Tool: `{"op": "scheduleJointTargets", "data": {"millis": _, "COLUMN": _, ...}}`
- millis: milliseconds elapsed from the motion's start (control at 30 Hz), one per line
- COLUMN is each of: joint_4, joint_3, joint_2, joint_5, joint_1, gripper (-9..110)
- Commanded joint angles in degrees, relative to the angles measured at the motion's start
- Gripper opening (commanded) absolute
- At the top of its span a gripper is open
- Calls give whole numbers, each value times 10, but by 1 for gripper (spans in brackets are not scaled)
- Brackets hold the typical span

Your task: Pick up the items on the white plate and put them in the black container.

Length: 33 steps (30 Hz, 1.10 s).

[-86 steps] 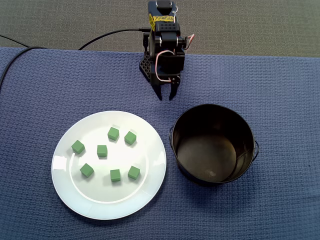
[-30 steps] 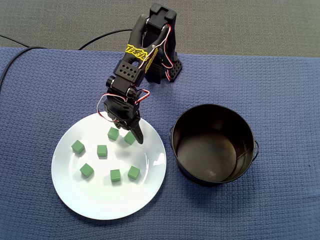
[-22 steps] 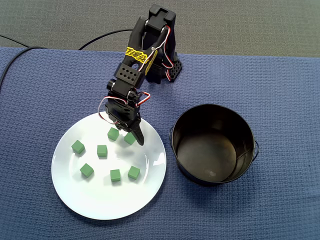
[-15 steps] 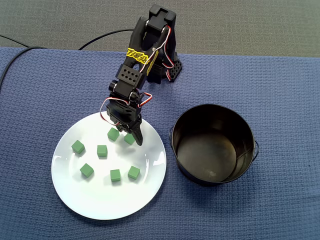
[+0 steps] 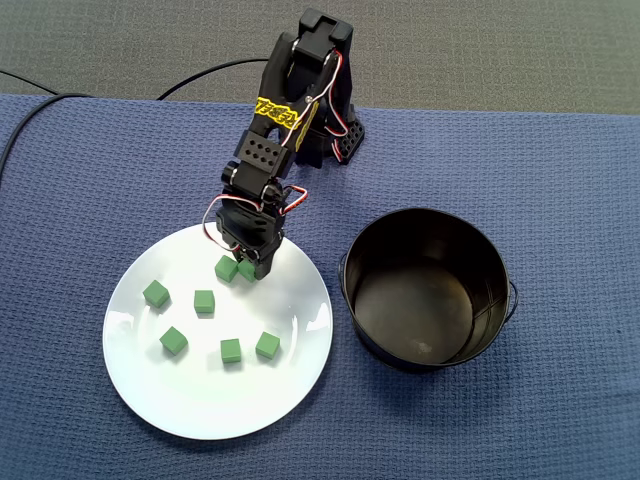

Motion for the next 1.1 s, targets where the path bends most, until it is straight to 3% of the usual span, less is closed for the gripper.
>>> {"op": "scheduleJointTargets", "data": {"millis": 0, "joint_4": 36, "joint_3": -16, "joint_2": 65, "joint_5": 43, "joint_1": -35, "gripper": 0}}
{"op": "scheduleJointTargets", "data": {"millis": 233, "joint_4": 267, "joint_3": -206, "joint_2": 176, "joint_5": 185, "joint_1": -139, "gripper": 0}}
{"op": "scheduleJointTargets", "data": {"millis": 433, "joint_4": 425, "joint_3": -456, "joint_2": 289, "joint_5": 244, "joint_1": -201, "gripper": 0}}
{"op": "scheduleJointTargets", "data": {"millis": 633, "joint_4": 412, "joint_3": -602, "joint_2": 330, "joint_5": 263, "joint_1": -312, "gripper": 0}}
{"op": "scheduleJointTargets", "data": {"millis": 800, "joint_4": 359, "joint_3": -536, "joint_2": 292, "joint_5": 290, "joint_1": -455, "gripper": 0}}
{"op": "scheduleJointTargets", "data": {"millis": 1067, "joint_4": 241, "joint_3": -389, "joint_2": 104, "joint_5": 369, "joint_1": -485, "gripper": 0}}
